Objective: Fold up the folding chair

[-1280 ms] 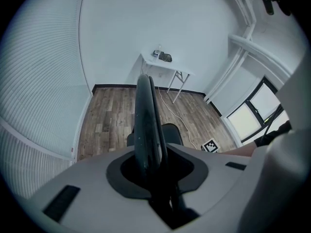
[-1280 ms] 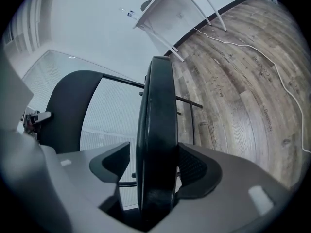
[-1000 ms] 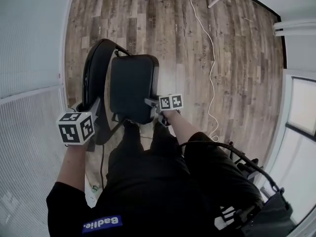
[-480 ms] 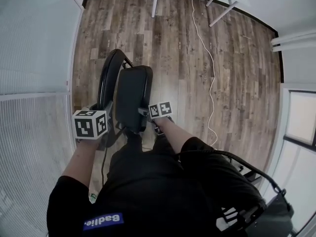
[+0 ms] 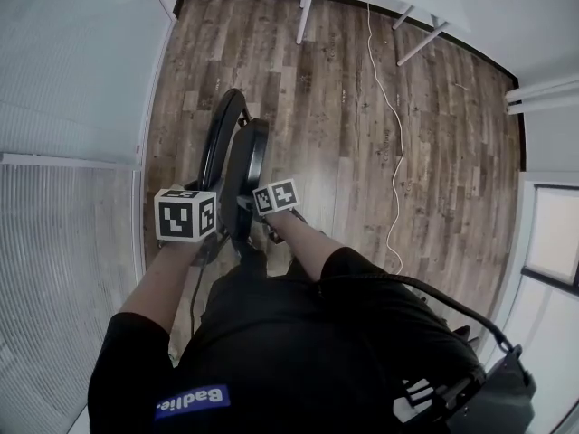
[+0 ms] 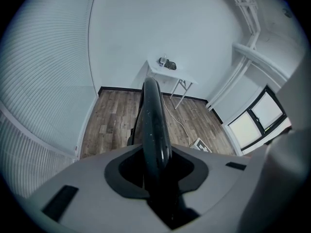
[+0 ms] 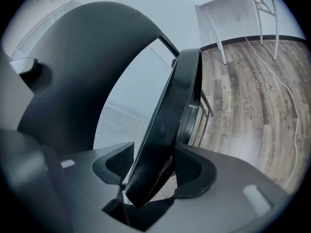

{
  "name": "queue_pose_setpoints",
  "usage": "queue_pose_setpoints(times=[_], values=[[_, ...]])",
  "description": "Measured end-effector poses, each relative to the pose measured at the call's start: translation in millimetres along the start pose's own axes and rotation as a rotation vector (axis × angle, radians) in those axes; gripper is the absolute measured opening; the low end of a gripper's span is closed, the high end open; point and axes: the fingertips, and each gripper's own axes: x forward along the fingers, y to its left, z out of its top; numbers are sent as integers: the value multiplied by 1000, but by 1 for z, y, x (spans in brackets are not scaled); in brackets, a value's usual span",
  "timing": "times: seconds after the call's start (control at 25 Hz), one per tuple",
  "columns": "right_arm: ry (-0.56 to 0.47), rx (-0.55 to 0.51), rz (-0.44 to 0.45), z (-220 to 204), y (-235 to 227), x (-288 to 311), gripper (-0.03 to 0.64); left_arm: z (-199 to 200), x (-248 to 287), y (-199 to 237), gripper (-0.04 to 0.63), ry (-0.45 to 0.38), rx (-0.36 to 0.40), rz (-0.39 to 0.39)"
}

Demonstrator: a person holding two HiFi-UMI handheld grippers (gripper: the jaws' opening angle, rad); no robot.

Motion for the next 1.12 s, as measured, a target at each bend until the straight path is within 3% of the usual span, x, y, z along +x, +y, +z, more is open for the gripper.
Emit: queue_pose_setpoints(times=[0.24,0.72,1.12], values=[[-3,12,-15,11,16,17,238,3,-6,11,87,7,41,34],[2,-28,11,30,59,52,239,6,-13,27,86,5,47,51],[-5,-53,-3,31,64,57,239,6,-16,35,86,15,63,65]])
